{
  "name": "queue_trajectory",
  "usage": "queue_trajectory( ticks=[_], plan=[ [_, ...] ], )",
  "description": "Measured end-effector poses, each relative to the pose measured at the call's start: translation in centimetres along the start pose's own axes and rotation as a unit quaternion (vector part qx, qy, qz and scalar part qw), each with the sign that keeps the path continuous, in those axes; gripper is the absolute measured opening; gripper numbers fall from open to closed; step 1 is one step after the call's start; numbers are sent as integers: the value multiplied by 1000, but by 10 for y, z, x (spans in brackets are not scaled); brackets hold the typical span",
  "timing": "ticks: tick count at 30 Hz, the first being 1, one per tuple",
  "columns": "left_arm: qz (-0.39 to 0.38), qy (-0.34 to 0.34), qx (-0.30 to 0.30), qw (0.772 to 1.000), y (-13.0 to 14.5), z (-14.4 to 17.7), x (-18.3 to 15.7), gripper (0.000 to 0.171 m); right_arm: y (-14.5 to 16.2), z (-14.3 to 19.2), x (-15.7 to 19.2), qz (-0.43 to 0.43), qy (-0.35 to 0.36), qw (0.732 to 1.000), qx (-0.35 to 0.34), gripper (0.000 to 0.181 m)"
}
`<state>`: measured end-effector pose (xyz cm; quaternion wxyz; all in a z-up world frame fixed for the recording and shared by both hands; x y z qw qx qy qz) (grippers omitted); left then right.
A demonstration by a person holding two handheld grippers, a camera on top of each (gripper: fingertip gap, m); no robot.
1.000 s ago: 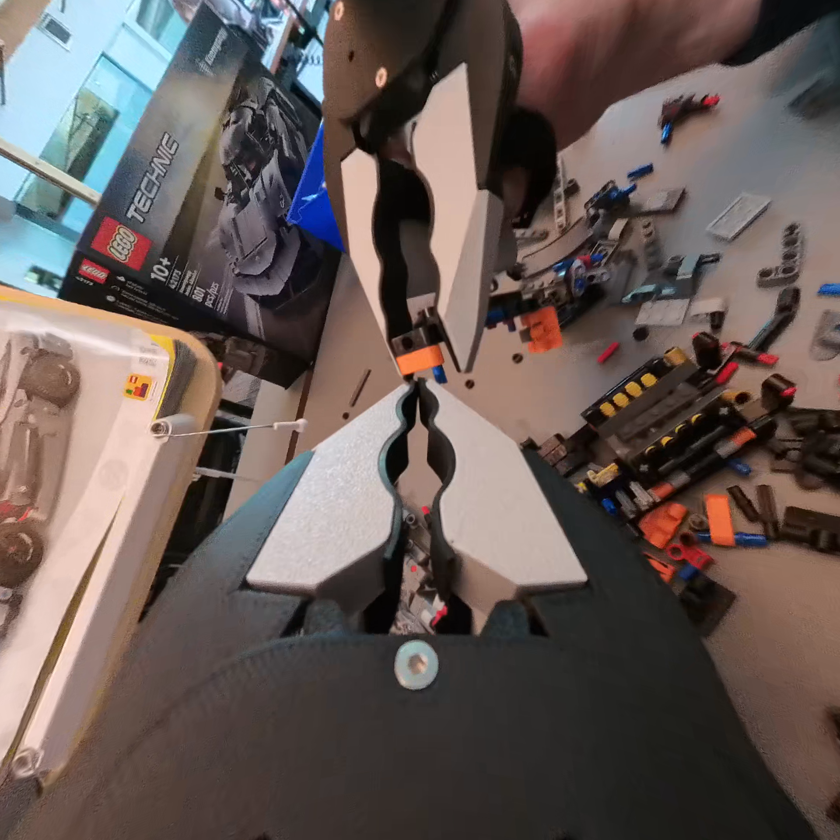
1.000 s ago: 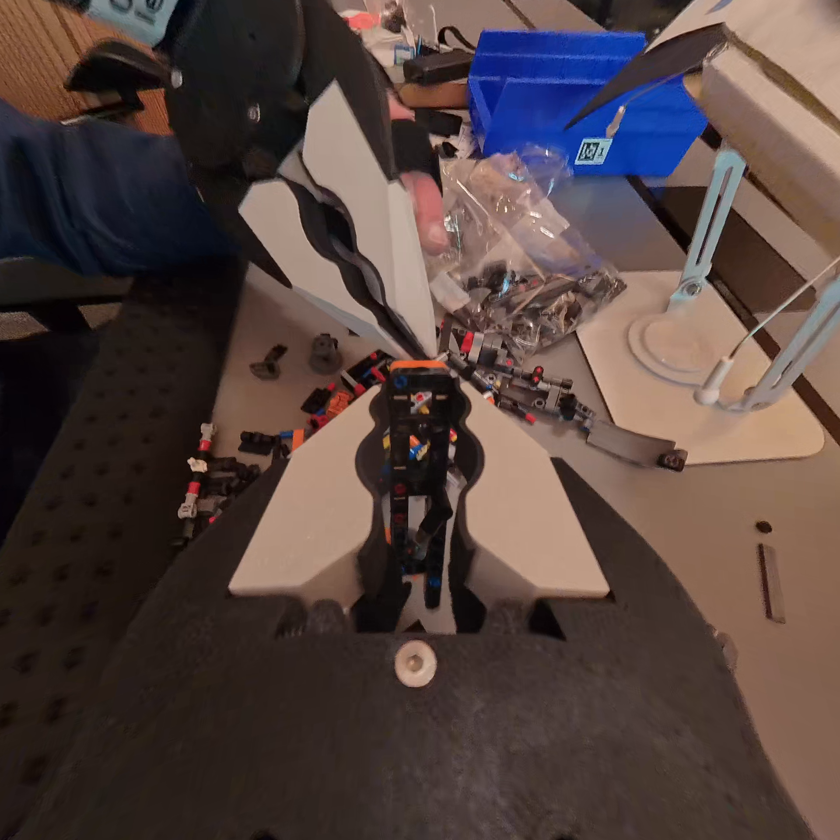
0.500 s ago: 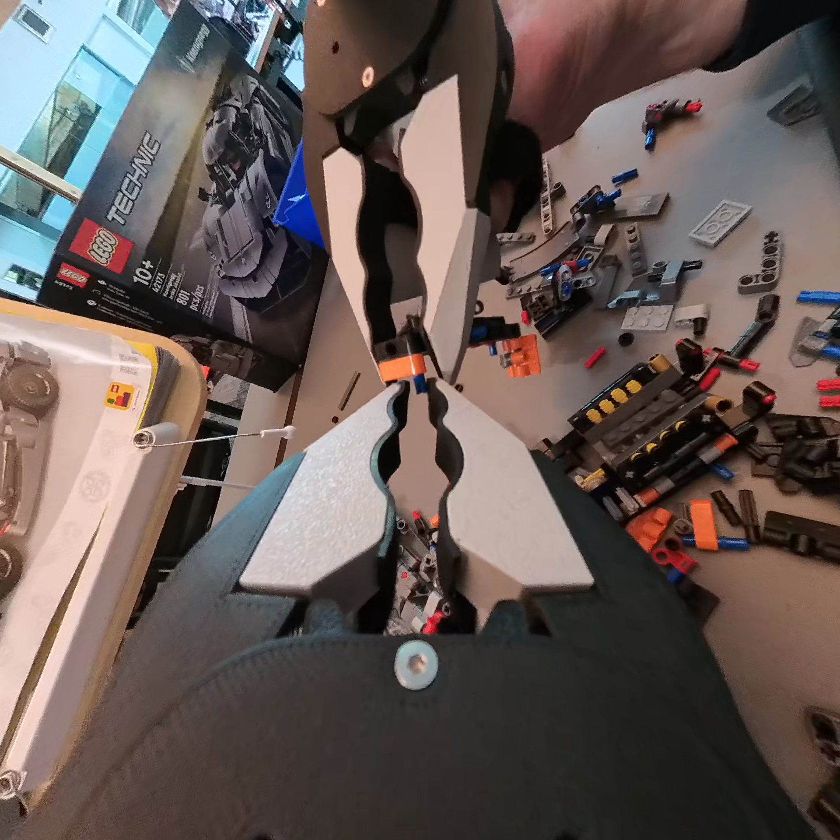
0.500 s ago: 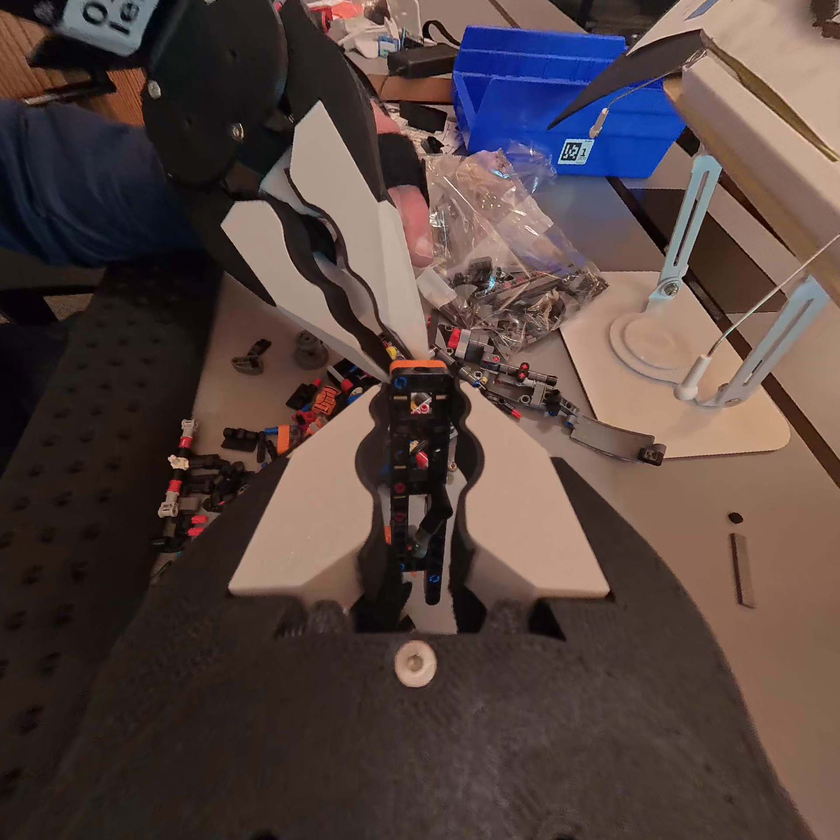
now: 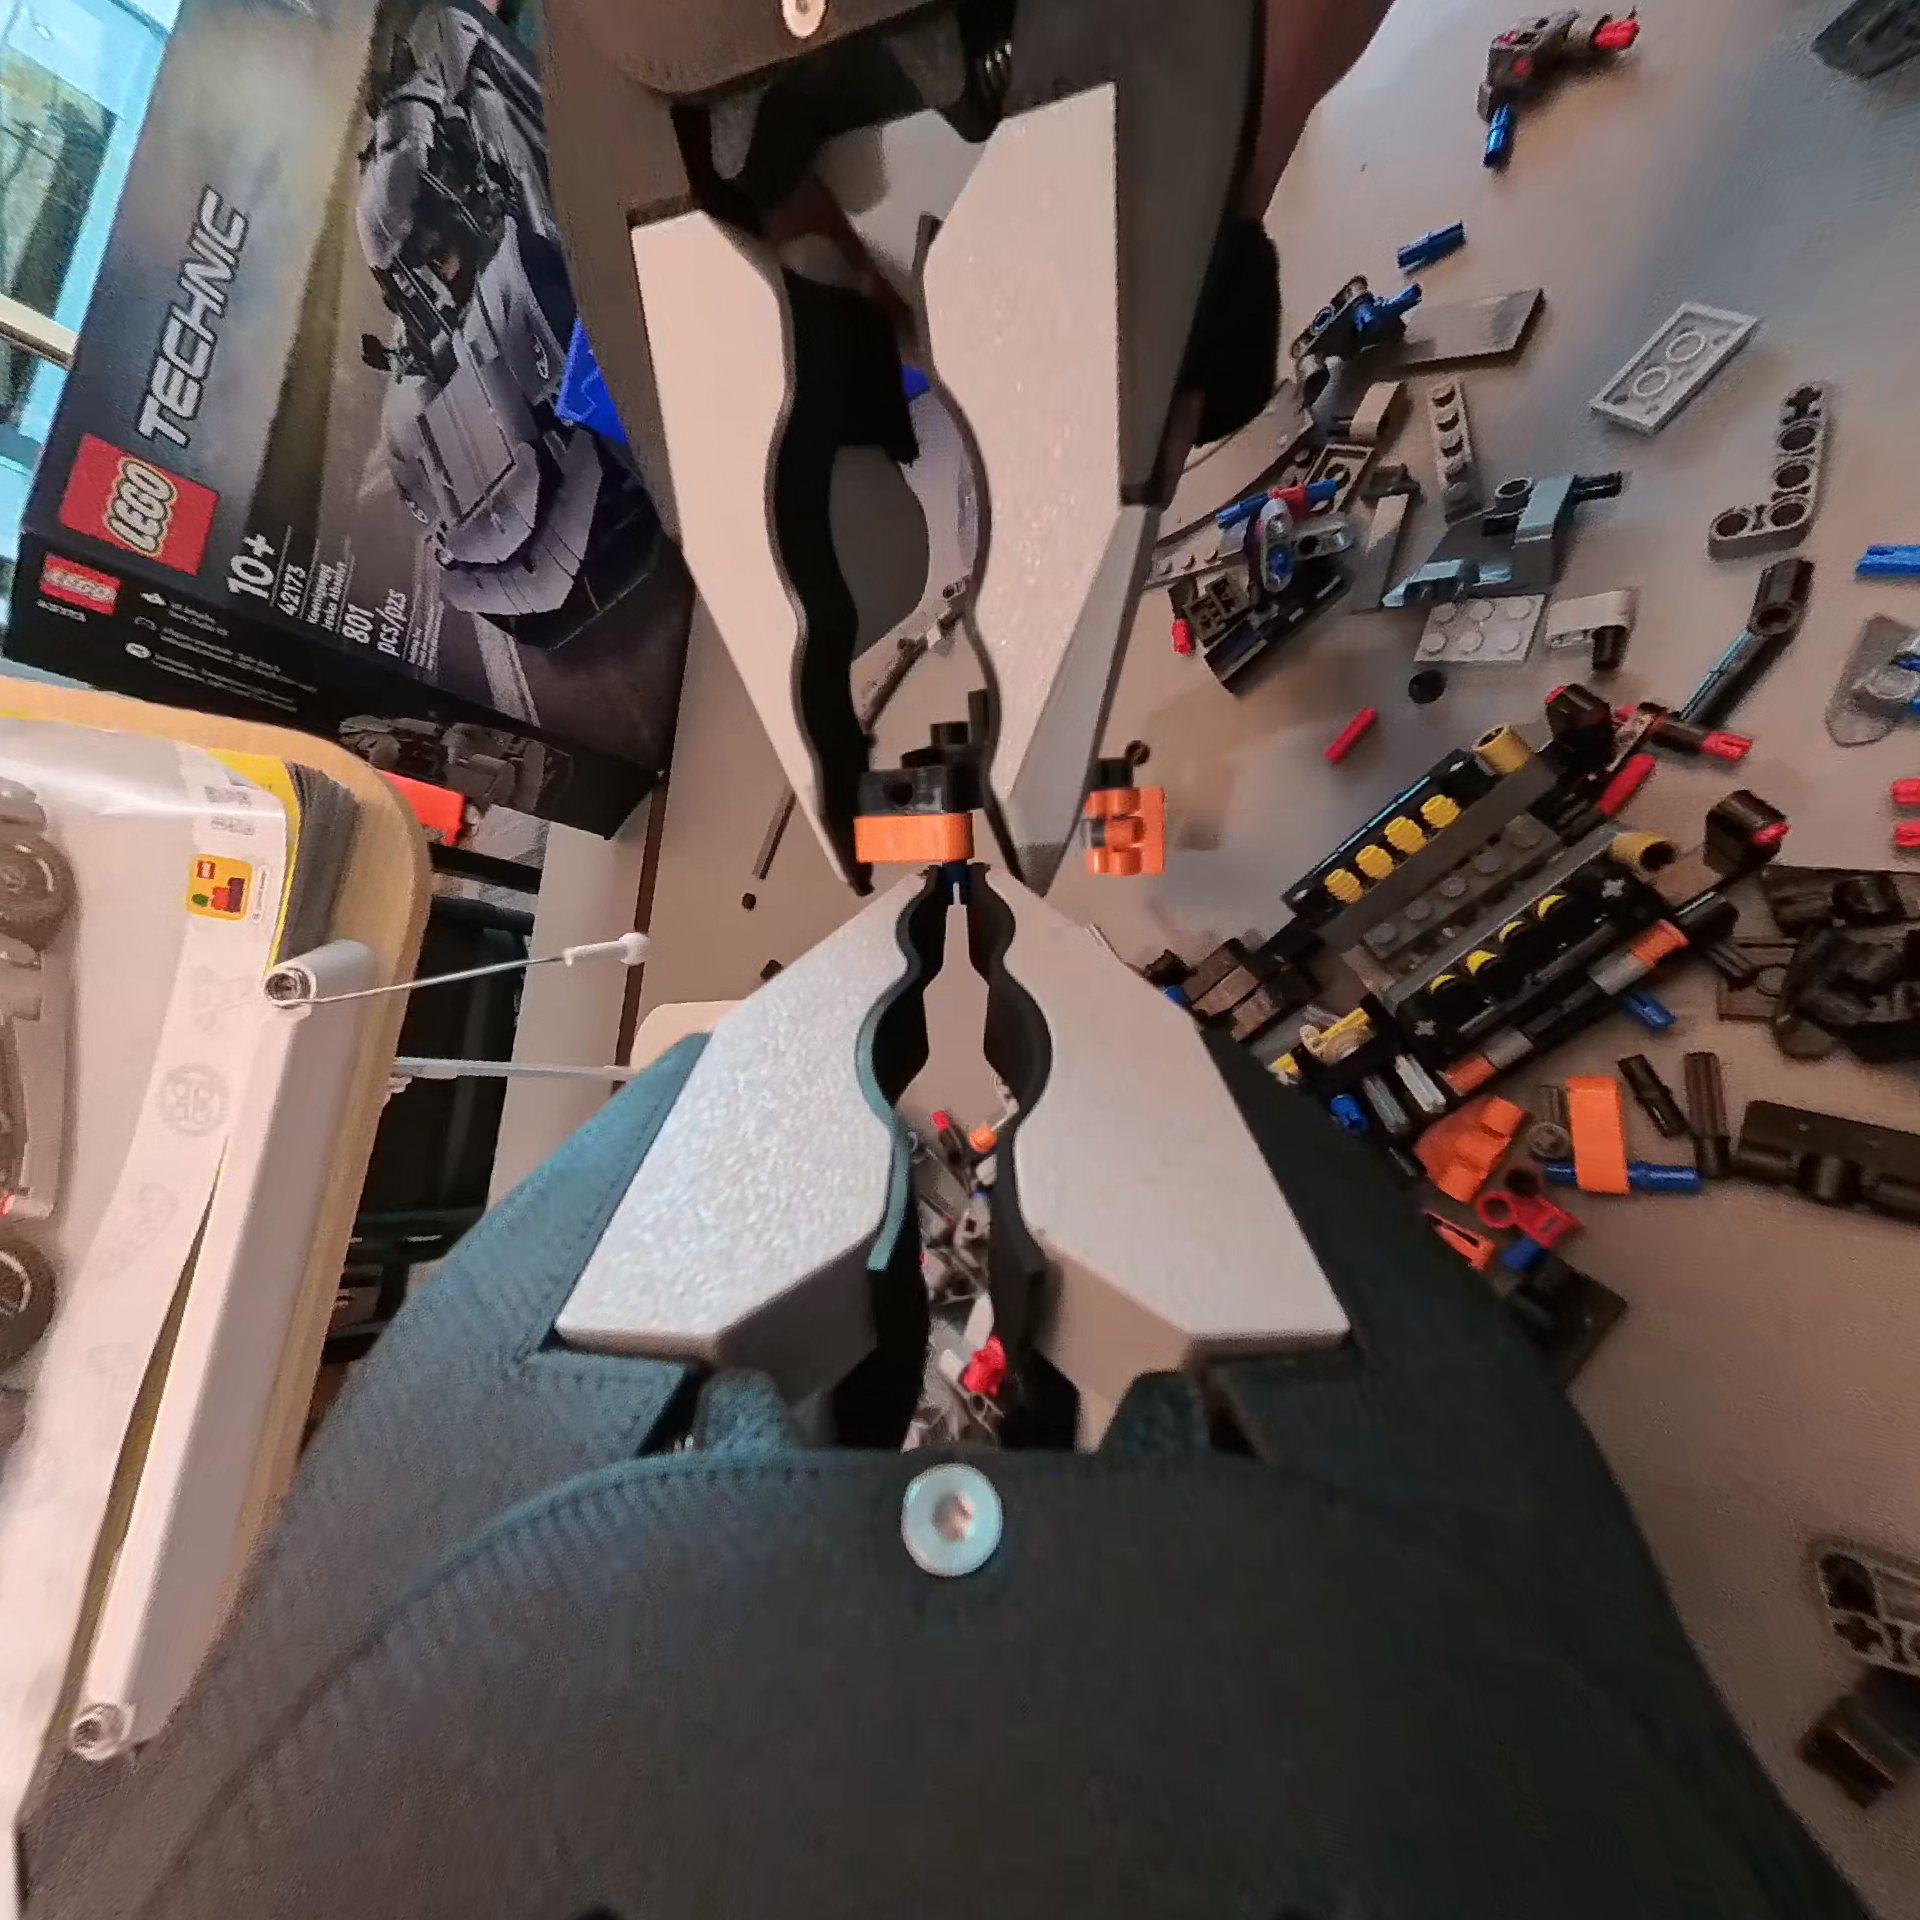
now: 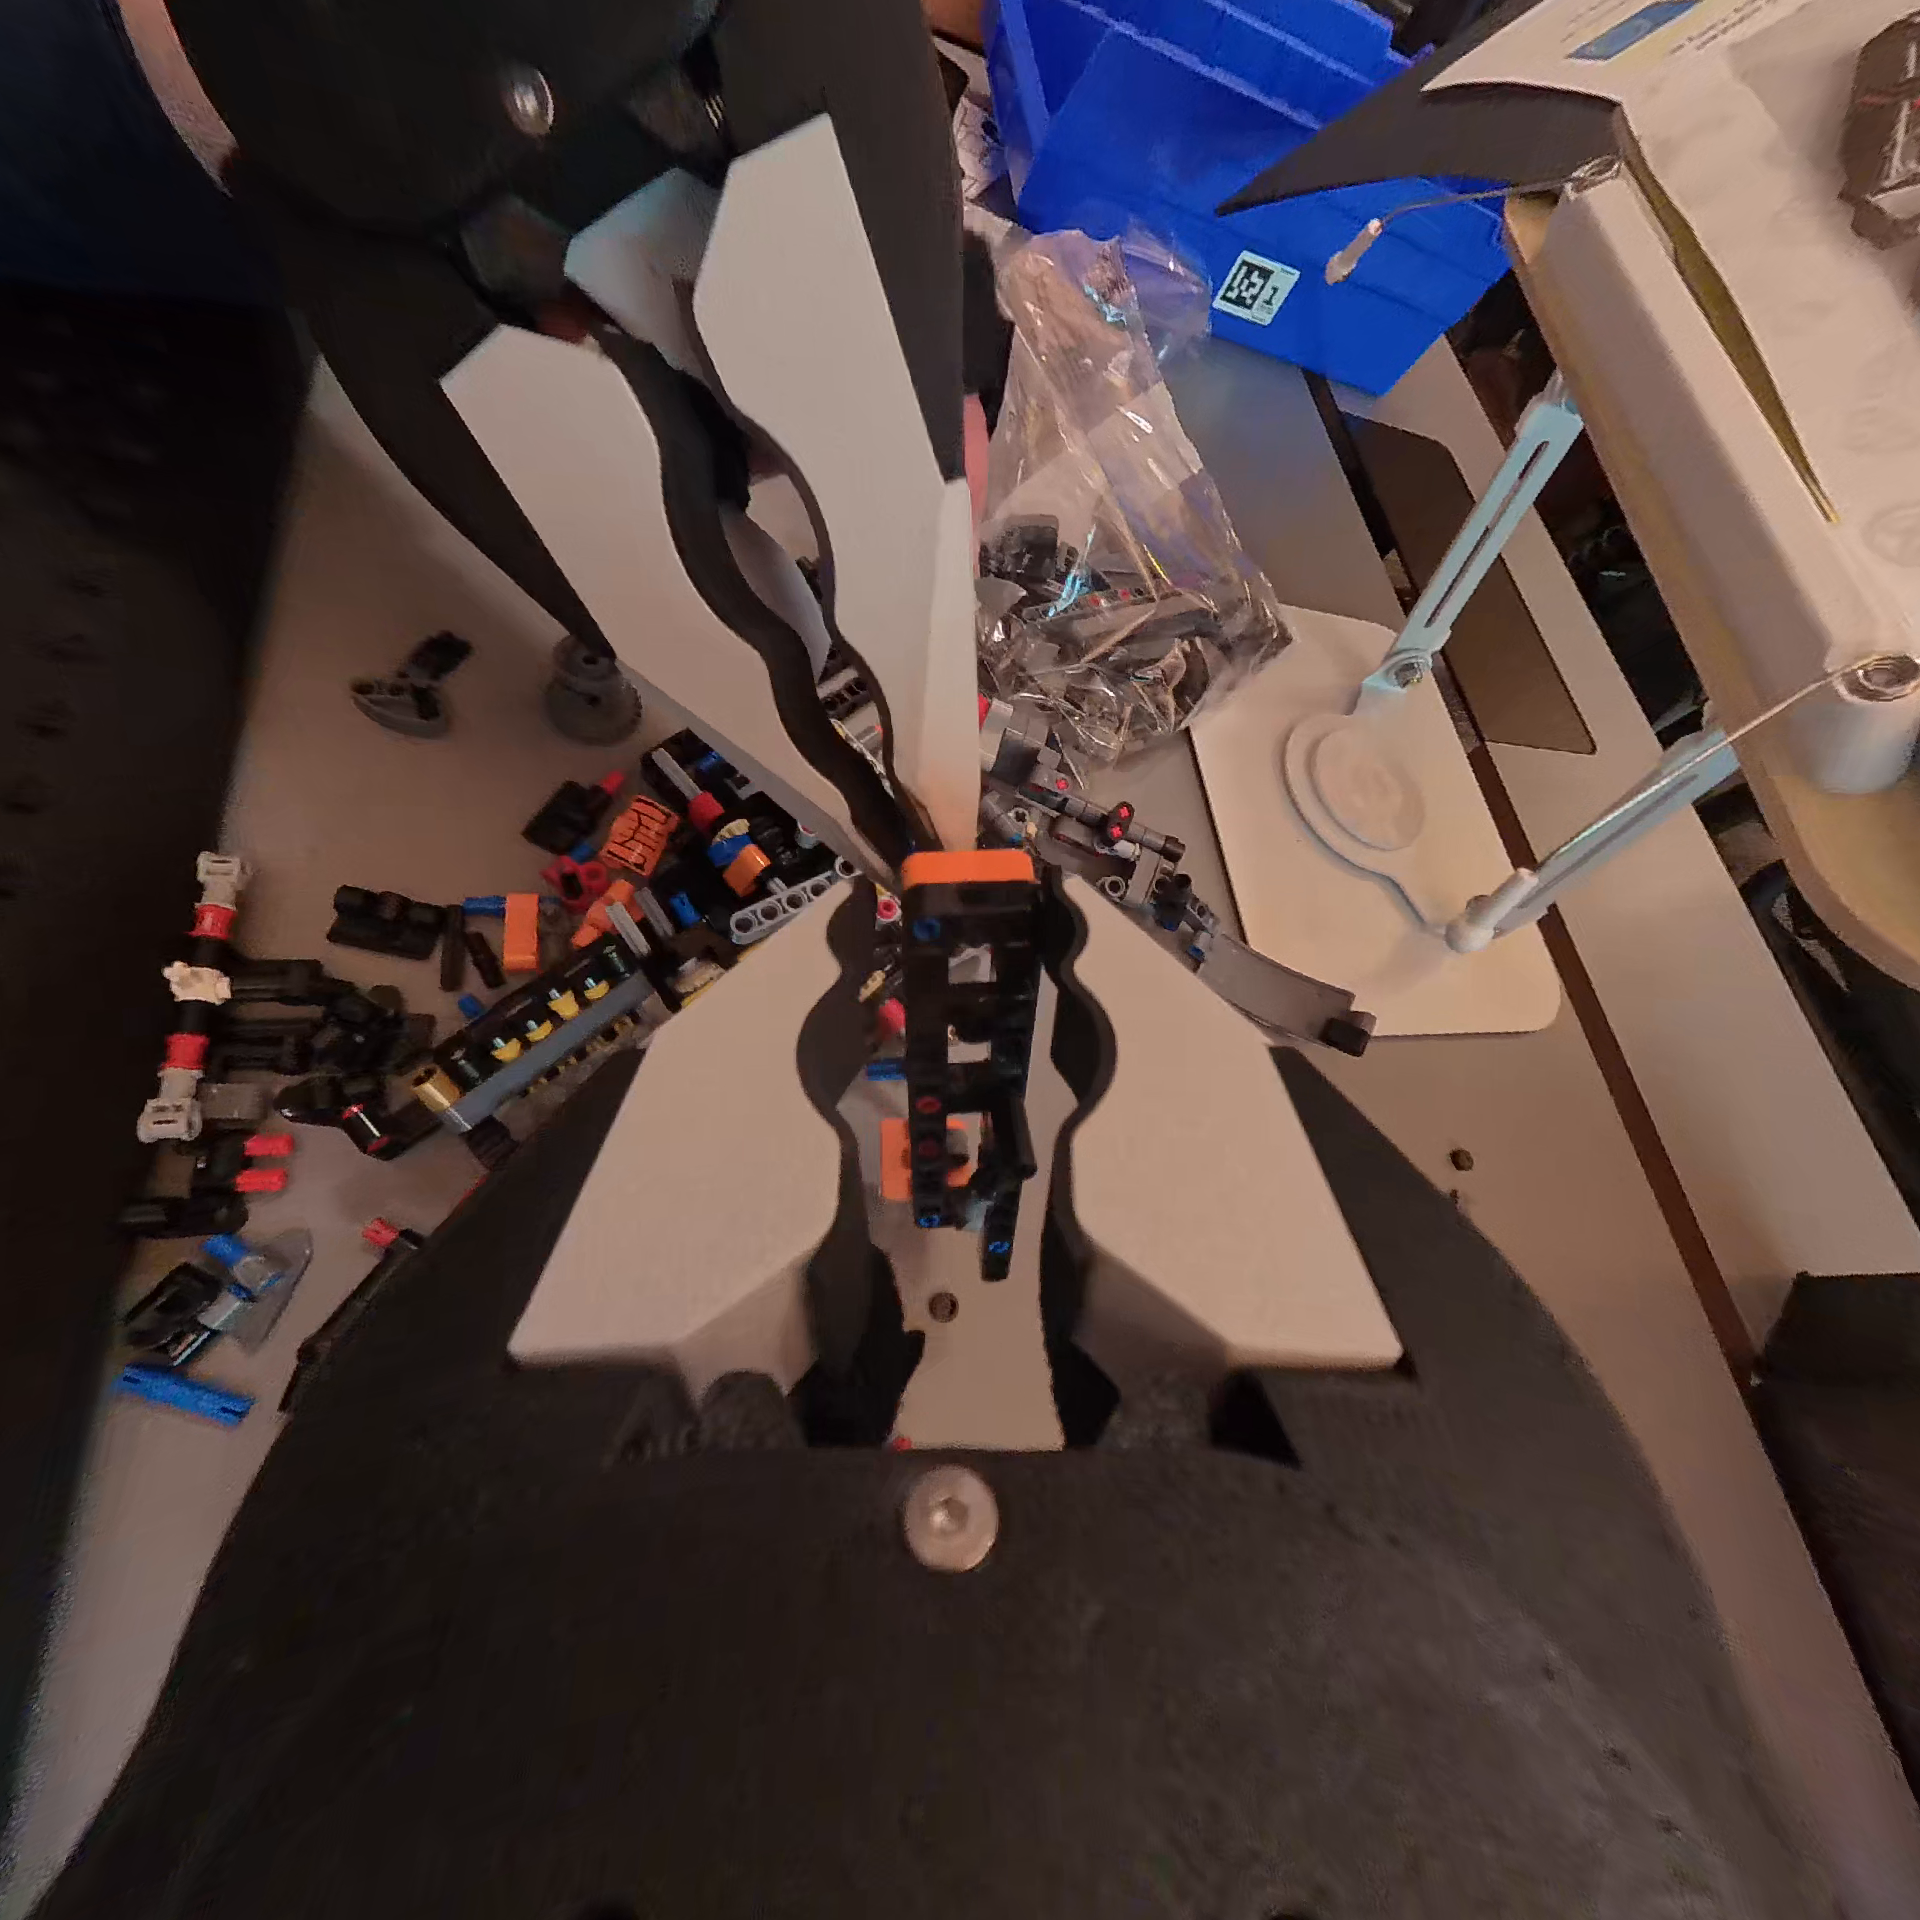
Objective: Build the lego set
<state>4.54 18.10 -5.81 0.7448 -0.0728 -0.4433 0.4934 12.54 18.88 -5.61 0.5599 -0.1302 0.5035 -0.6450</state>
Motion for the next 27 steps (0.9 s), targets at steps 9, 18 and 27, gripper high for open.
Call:
queue_trajectory(
  ticks=[9,18,27],
  plan=[
    [-10,-3,0,1000,-3,3,-2,2,0,5,1,-11,0,1000,11,23],
    [-12,6,-42,999,-21,18,-9,2,-8,24,5,-70,-86,992,-59,23],
    [19,9,-56,998,-12,33,0,1,4,58,-17,-112,-92,985,-93,23]
  ],
)
Point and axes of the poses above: each gripper's, where its closed fingertips meet, z back along the fingers, y out of its underside, x = y × z across the jaws, the point moved 6 cm from there along z, back along the fingers, and after that the axes turned 8 degrees about y, right-handed, at the moved point
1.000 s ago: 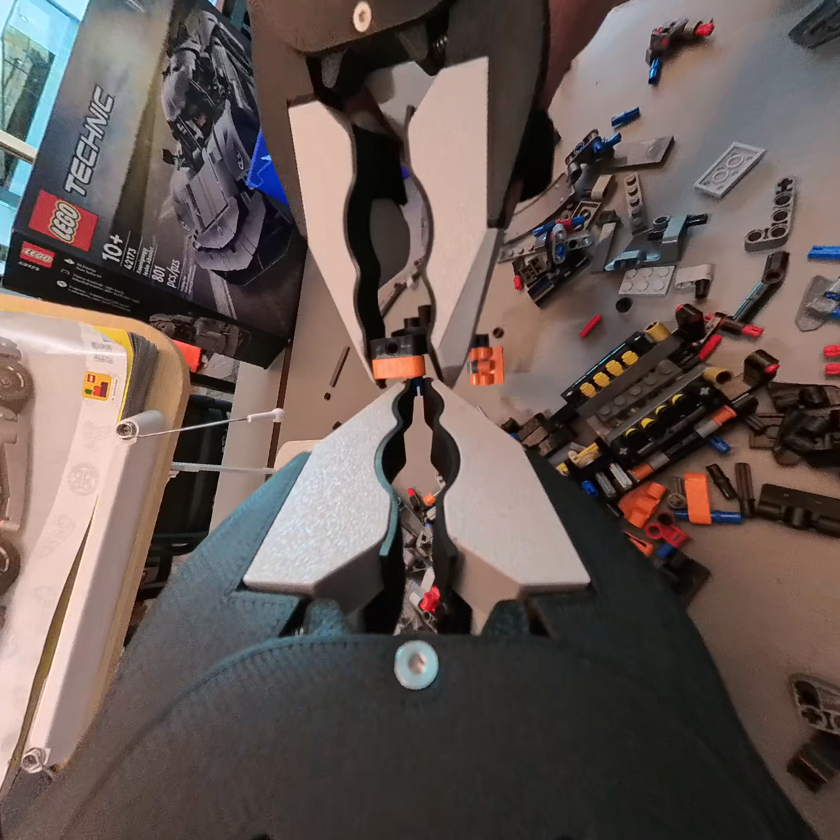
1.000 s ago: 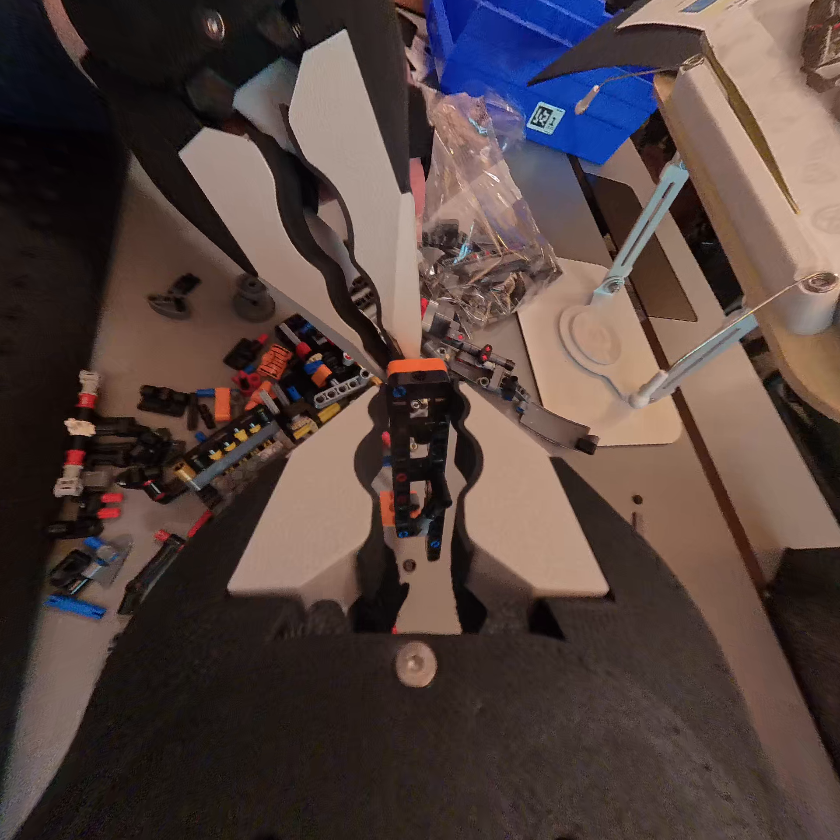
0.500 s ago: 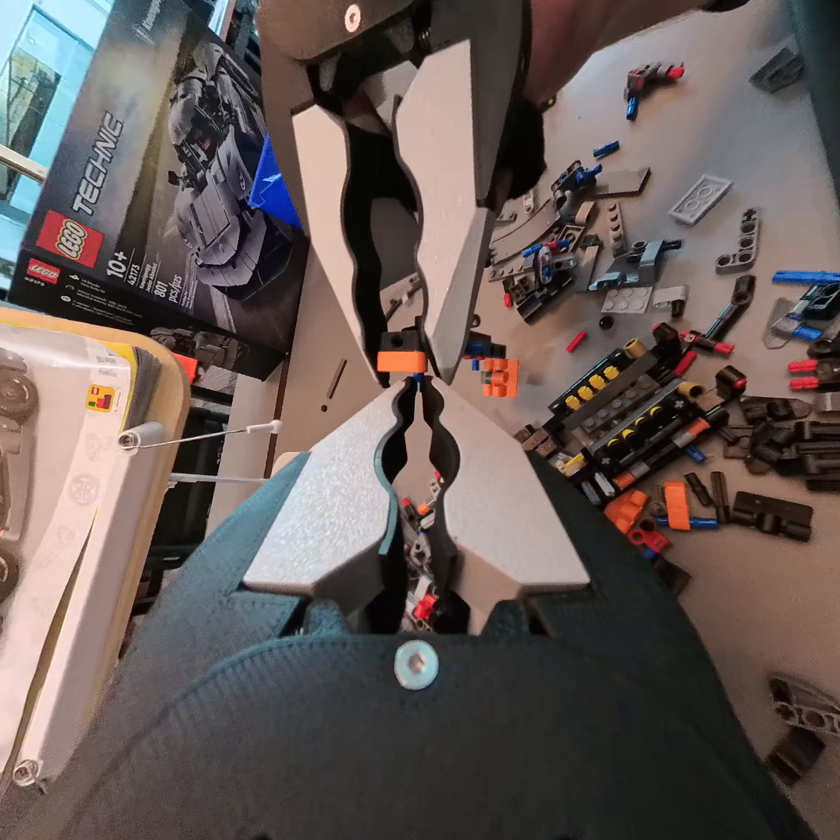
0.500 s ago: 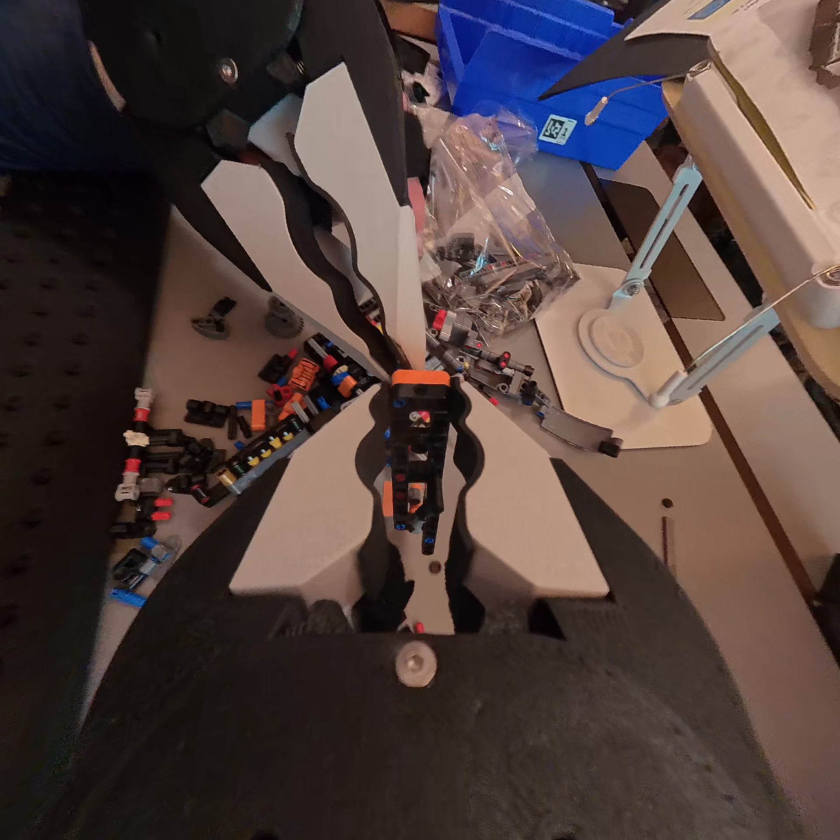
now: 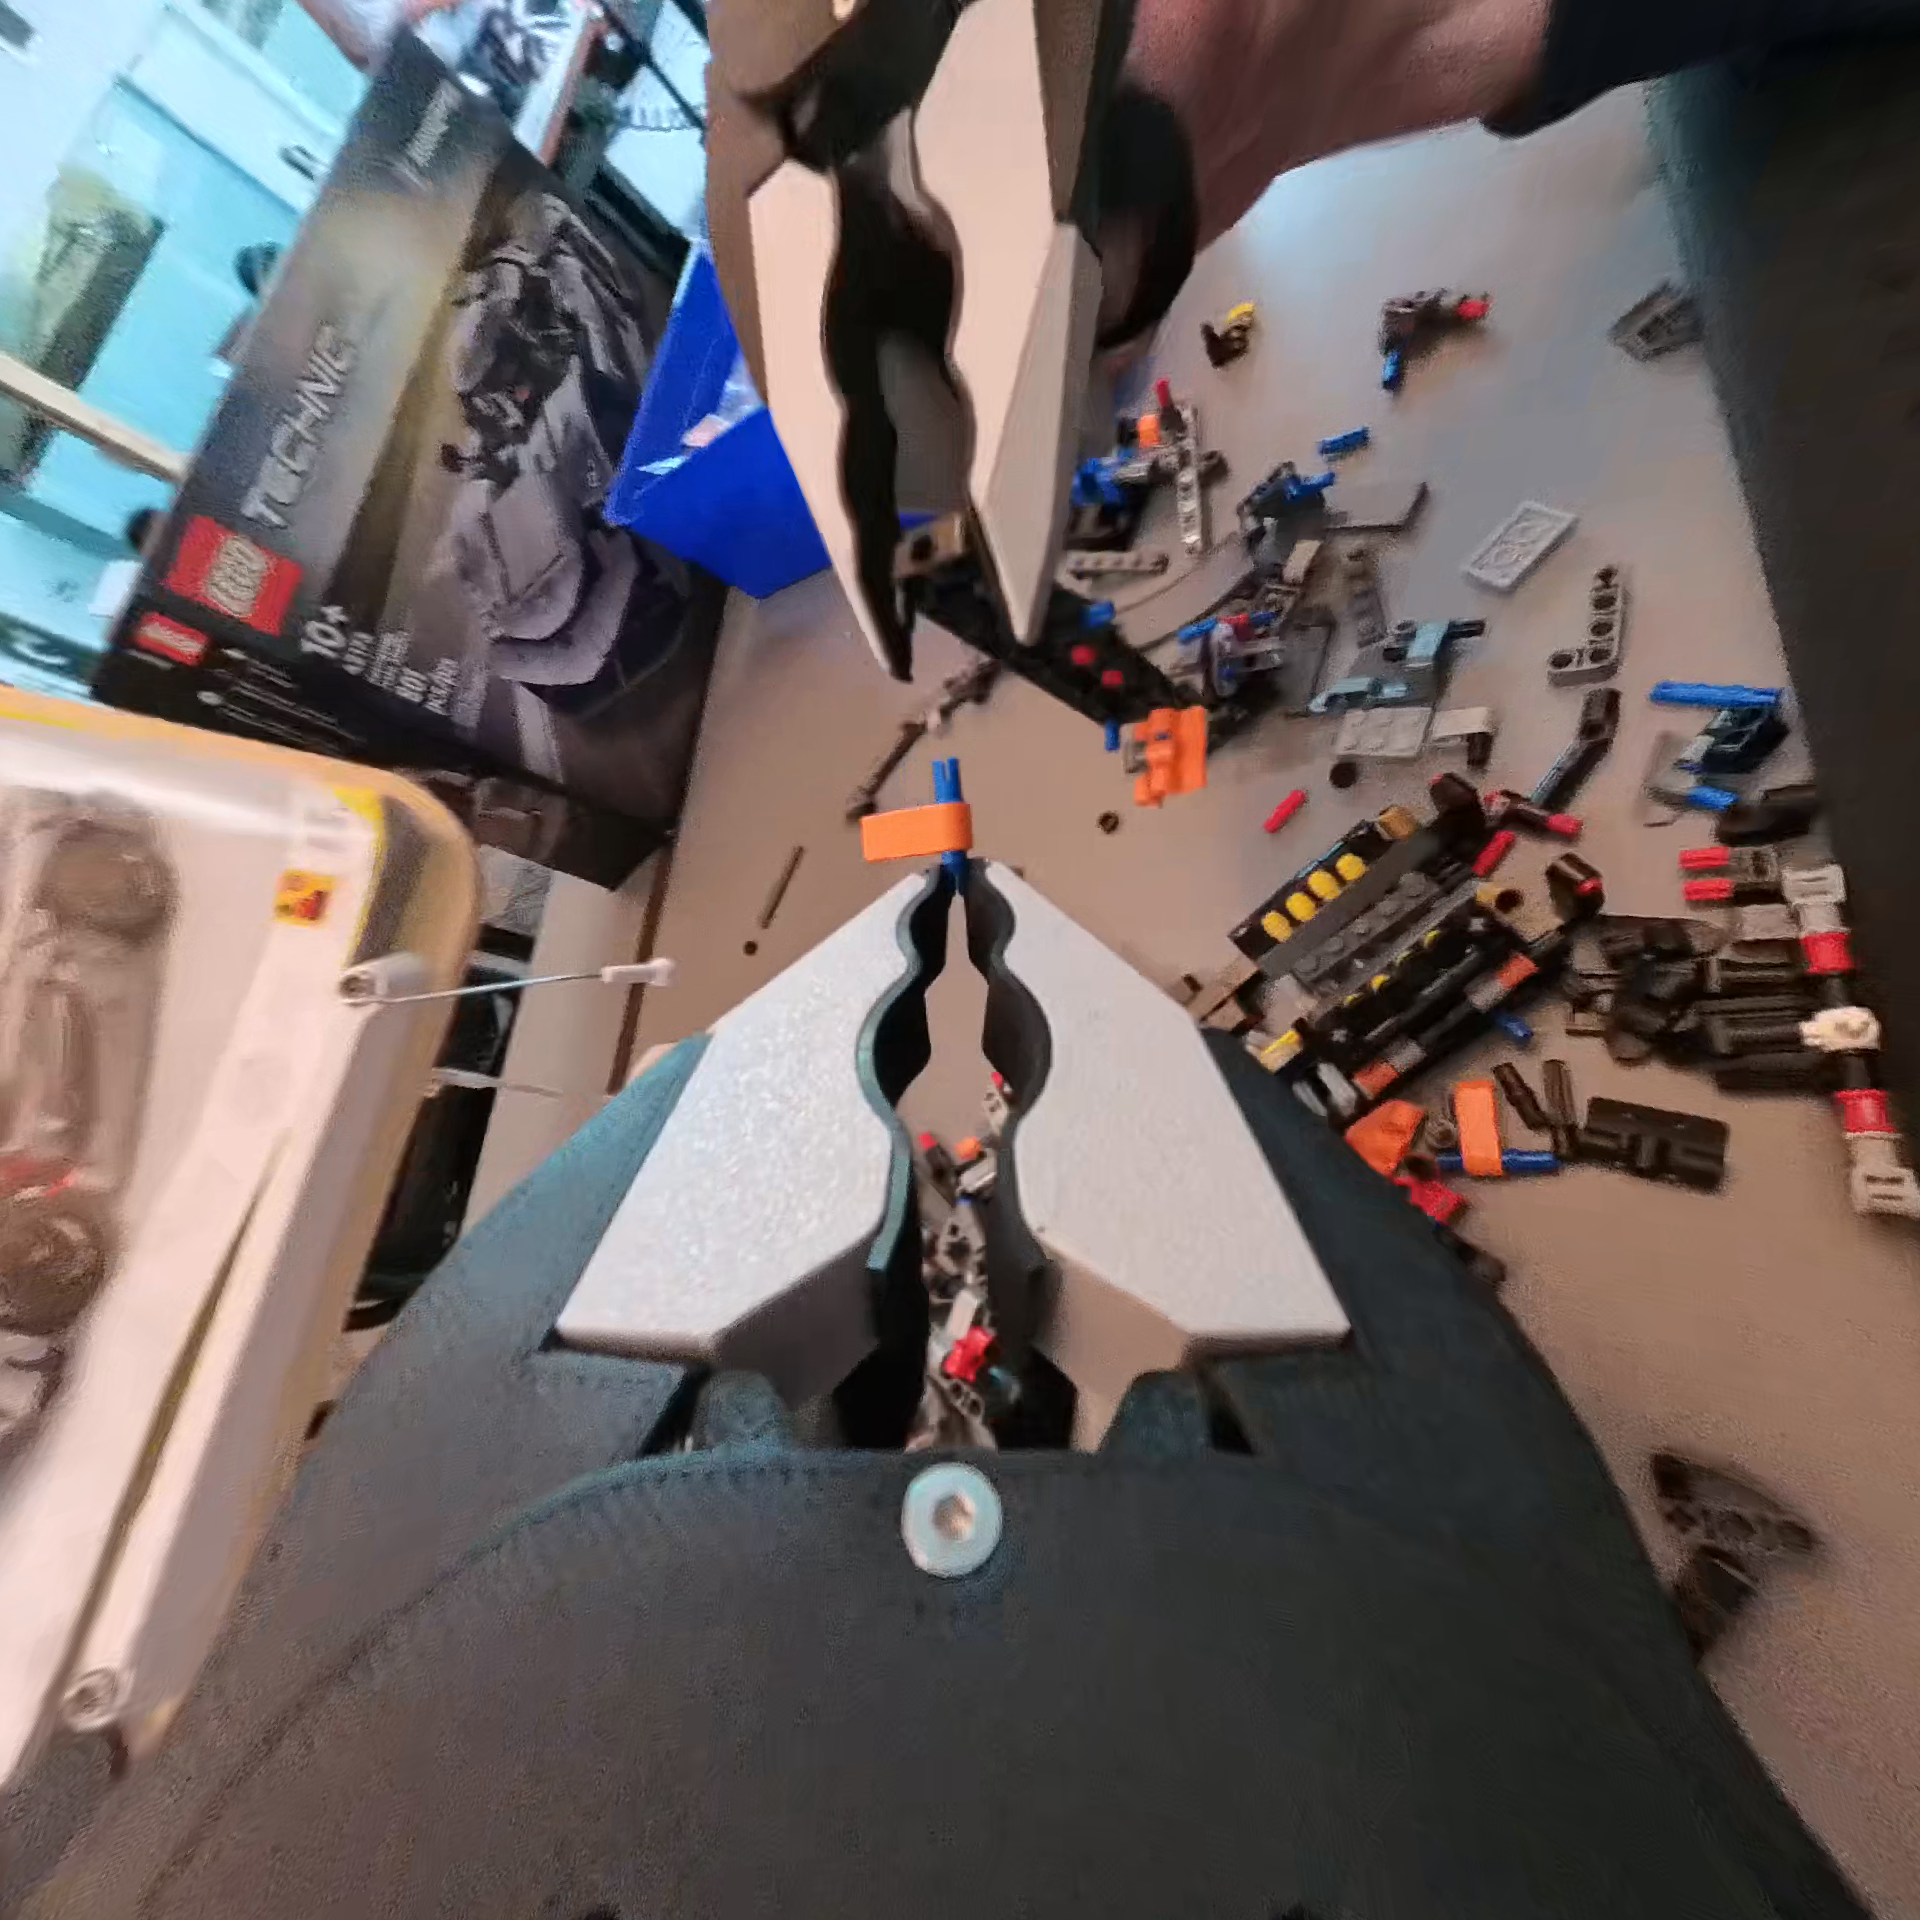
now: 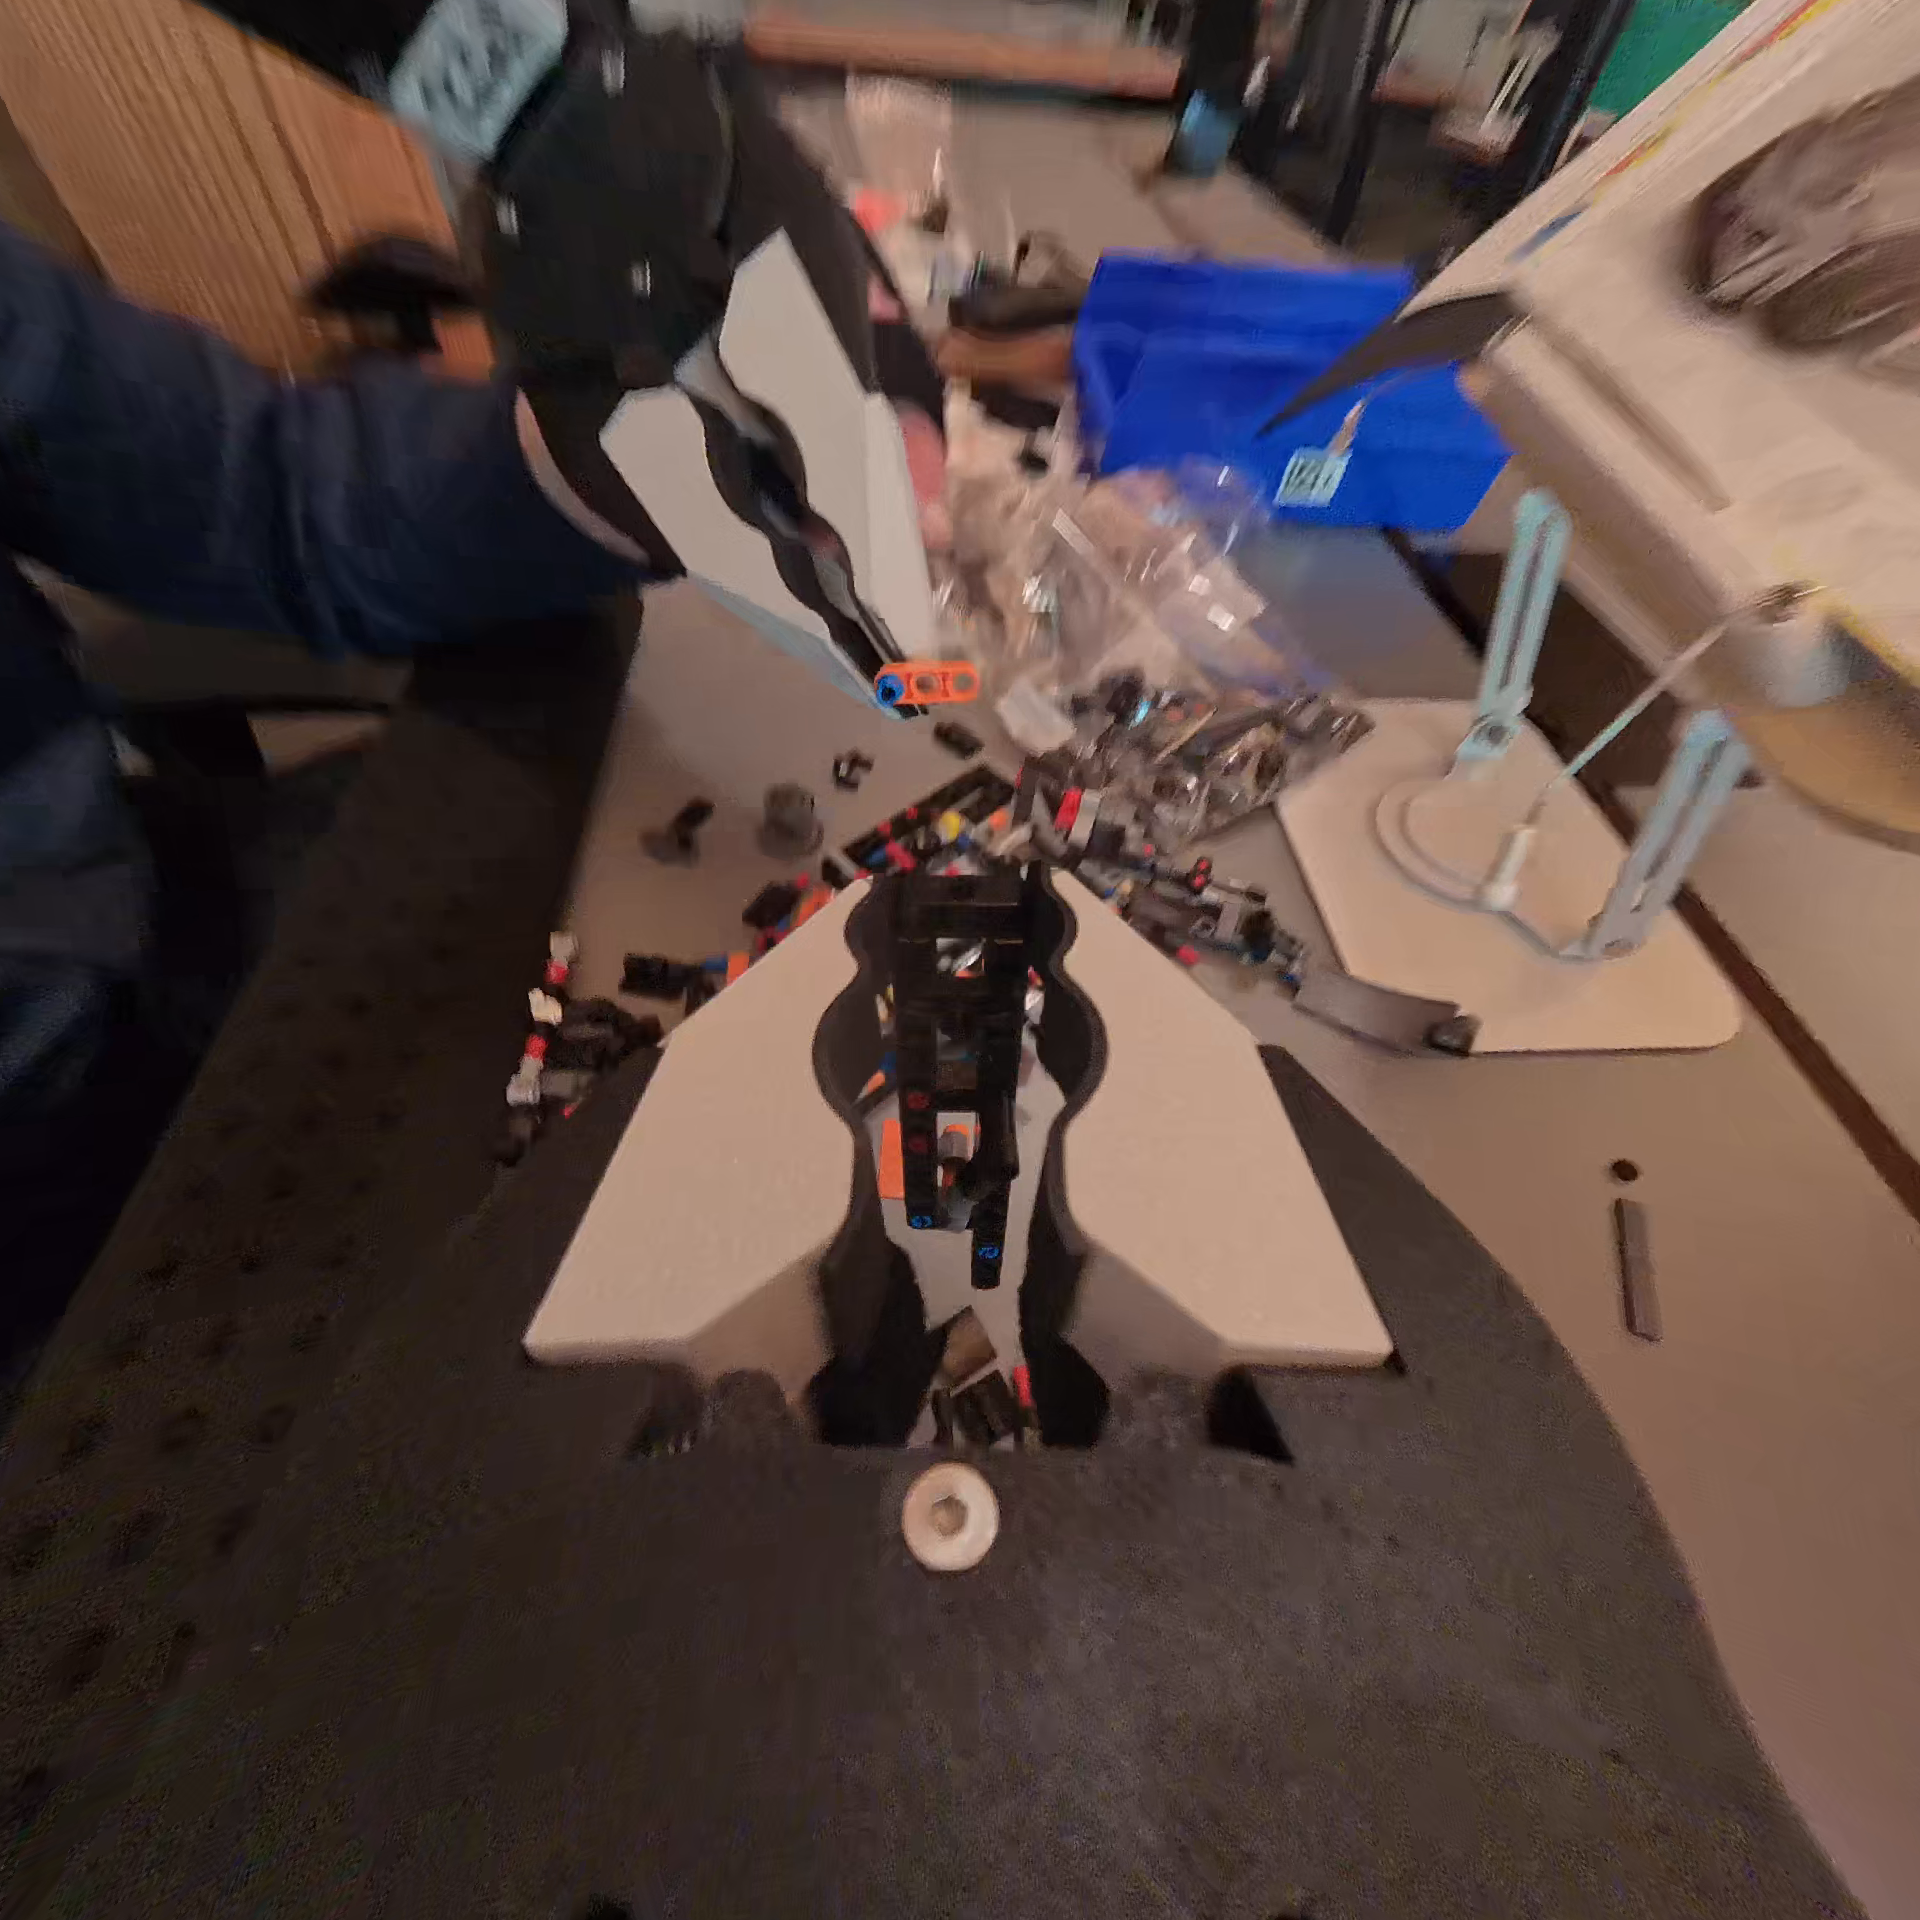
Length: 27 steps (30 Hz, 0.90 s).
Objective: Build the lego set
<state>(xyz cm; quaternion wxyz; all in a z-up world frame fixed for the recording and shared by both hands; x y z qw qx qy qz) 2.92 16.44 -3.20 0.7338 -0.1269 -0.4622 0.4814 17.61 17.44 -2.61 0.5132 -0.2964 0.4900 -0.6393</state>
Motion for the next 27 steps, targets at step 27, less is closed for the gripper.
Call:
queue_trajectory(
  ticks=[27],
  plan=[
    [-35,-18,28,999,3,-27,-13,2,11,-32,17,19,-13,999,43,24]
  ],
)
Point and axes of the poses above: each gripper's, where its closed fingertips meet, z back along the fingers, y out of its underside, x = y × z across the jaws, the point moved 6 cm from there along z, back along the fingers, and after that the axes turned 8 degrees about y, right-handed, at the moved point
